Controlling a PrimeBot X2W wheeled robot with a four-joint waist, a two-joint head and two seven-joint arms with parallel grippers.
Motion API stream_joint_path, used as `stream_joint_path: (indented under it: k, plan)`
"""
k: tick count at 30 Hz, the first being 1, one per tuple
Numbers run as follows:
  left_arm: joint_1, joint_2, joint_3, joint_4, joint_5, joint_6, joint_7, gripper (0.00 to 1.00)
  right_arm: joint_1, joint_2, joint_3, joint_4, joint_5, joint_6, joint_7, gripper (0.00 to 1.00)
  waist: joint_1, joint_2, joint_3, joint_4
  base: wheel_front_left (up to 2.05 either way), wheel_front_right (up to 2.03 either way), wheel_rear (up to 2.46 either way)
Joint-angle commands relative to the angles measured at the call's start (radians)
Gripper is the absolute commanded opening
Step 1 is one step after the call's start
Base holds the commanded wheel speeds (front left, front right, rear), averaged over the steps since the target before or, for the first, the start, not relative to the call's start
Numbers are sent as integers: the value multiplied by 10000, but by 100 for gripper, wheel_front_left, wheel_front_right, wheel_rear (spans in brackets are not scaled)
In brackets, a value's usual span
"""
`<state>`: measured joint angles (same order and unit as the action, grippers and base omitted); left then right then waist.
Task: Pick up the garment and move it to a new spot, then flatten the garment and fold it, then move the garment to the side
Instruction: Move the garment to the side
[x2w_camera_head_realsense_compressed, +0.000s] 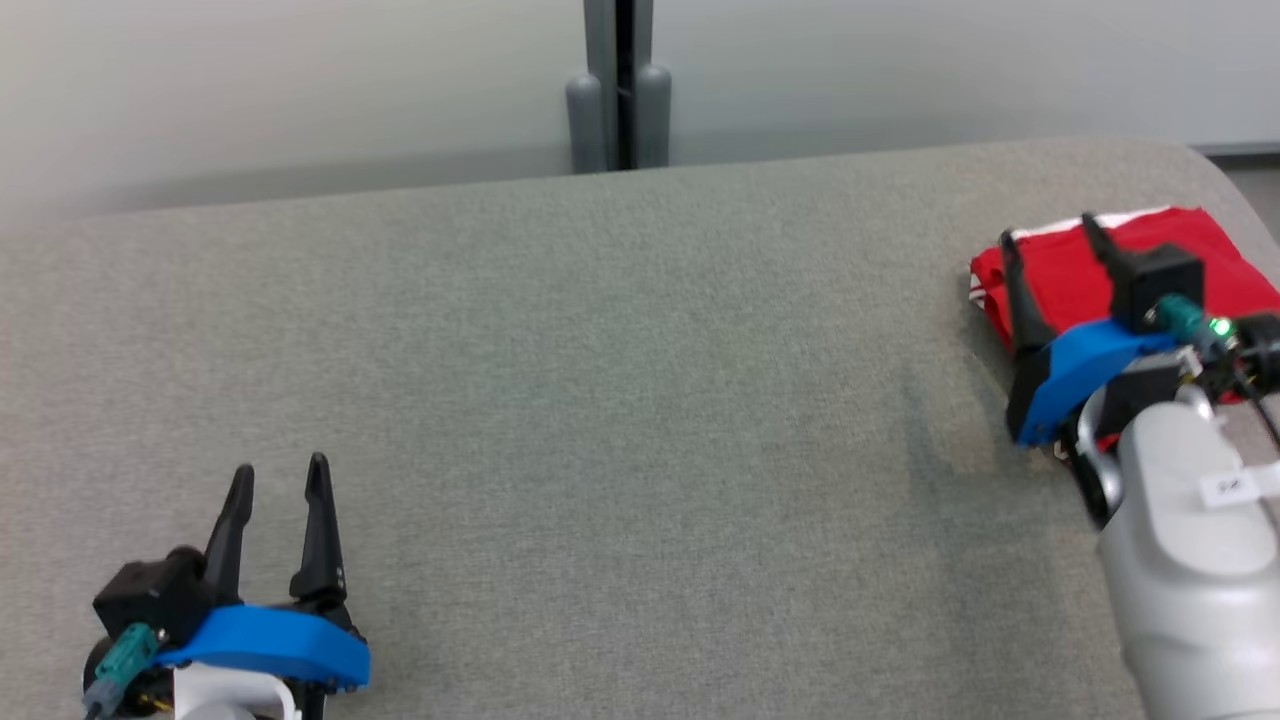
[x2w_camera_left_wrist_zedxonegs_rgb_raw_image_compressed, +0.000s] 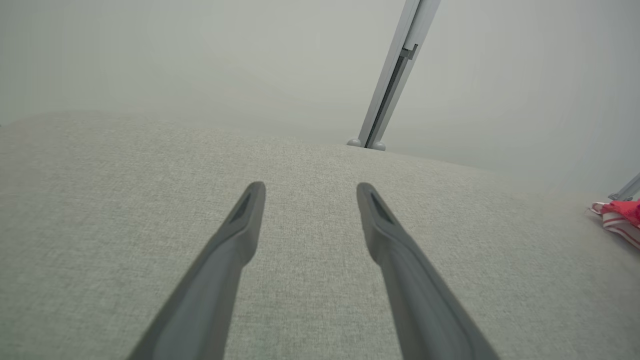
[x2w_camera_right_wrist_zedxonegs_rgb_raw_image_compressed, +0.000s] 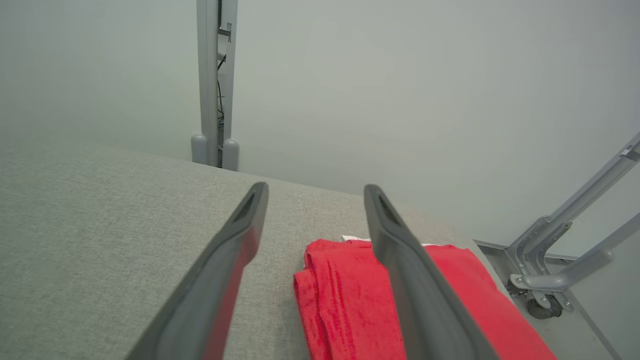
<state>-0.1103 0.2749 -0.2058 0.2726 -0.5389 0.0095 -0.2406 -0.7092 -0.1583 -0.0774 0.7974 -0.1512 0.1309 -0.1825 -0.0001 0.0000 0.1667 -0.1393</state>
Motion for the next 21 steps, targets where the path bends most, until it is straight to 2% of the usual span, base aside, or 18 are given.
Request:
stream_joint_path:
  k: [1,9,12,21]
  plan:
    - [107,-58,43,65,-59,17,-63,100,231,101,-26,-21,96,-3,-101,100,1,0,-129,2,0,0,0]
    - [782,-441,136,410,-96,43,-193,100,2218,955,-216,-811,510,-3,-751,100,1,0,-823,600,0,0,0]
    - [958,-624,206,458,-146,-34,-232,100,3100,1069,-345,-1417,538,-3,-796,100,1,0,-956,890,0,0,0]
    - [1153,-967,-10,670,163,-391,-250,100,5294,1061,560,-3347,2425,-1,-831,100,1,0,-1209,1476,0,0,0]
